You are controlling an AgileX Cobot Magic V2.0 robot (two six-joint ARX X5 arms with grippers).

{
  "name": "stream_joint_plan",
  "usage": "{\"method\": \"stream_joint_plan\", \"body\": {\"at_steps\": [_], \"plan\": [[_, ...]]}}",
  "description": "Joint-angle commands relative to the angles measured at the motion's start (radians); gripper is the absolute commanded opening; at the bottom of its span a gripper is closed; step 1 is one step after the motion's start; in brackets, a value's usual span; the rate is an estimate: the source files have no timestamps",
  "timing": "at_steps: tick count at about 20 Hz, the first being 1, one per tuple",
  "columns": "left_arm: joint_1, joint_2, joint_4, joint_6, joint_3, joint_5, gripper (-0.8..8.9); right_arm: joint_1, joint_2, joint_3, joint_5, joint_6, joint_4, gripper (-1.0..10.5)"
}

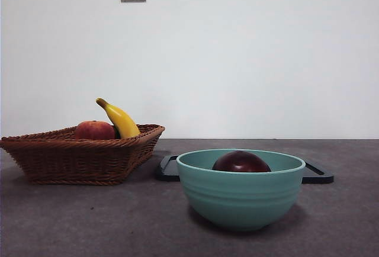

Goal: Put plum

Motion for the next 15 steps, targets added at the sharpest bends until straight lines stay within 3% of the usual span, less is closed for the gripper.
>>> {"method": "stream_joint_plan", "body": {"at_steps": [1, 8, 15], "plan": [[0.023, -0.029, -0.032, 0.008, -0.025, 0.088, 4.05, 0.003, 0.006, 0.02, -0.002, 0.003, 0.008, 3.4], [0.038, -0.15, -0.168, 0.036, -0.255, 0.455, 4.04, 0.003, 0.006, 0.02, -0.002, 0.003, 0.008, 3.4], [0.038, -0.156, -0.235, 0.068, -0.284, 0.475, 4.04, 0.004, 0.007, 0.019, -0.002, 0.004, -0.011, 3.4]]}}
